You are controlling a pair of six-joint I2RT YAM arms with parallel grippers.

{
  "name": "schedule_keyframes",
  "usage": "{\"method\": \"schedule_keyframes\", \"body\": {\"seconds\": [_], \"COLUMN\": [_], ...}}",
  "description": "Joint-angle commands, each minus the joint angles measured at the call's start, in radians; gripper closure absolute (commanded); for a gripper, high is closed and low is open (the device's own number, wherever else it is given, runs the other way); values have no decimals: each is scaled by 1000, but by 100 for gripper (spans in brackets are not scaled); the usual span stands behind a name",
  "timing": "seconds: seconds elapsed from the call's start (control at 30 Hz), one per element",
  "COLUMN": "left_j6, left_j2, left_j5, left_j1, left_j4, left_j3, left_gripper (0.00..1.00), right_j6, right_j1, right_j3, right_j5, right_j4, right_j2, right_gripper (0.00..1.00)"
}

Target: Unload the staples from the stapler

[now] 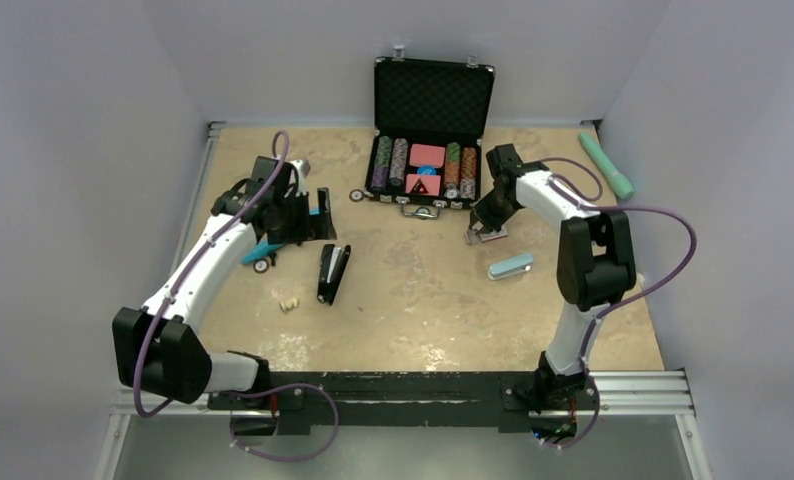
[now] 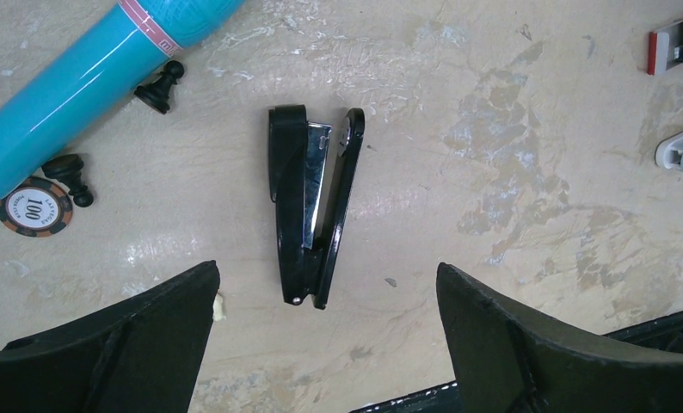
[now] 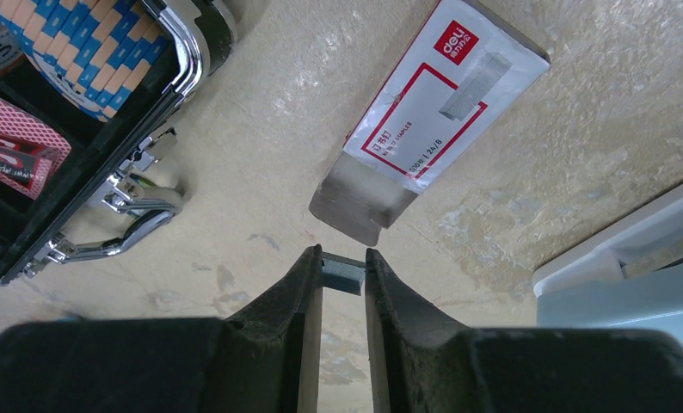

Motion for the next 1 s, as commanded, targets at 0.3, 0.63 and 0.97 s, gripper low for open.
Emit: {"method": "schedule_keyframes", "body": {"seconds": [0.3, 0.63, 0.97], "left_j6": [7, 4, 7], "left_j2": [19, 22, 12], "left_j5": [45, 53, 45], "left_j1": [0, 1, 1], "left_j4": [9, 15, 16], "left_j3": [53, 50, 43], "left_gripper": [0, 0, 0], "right_j6": [74, 78, 86], "right_j1": [-15, -15, -16], "right_j3": [-23, -28, -40], "right_j5": [65, 70, 64], "right_j4": [22, 45, 73], "right_j2": [1, 28, 40], "right_gripper": [100, 100, 93]}}
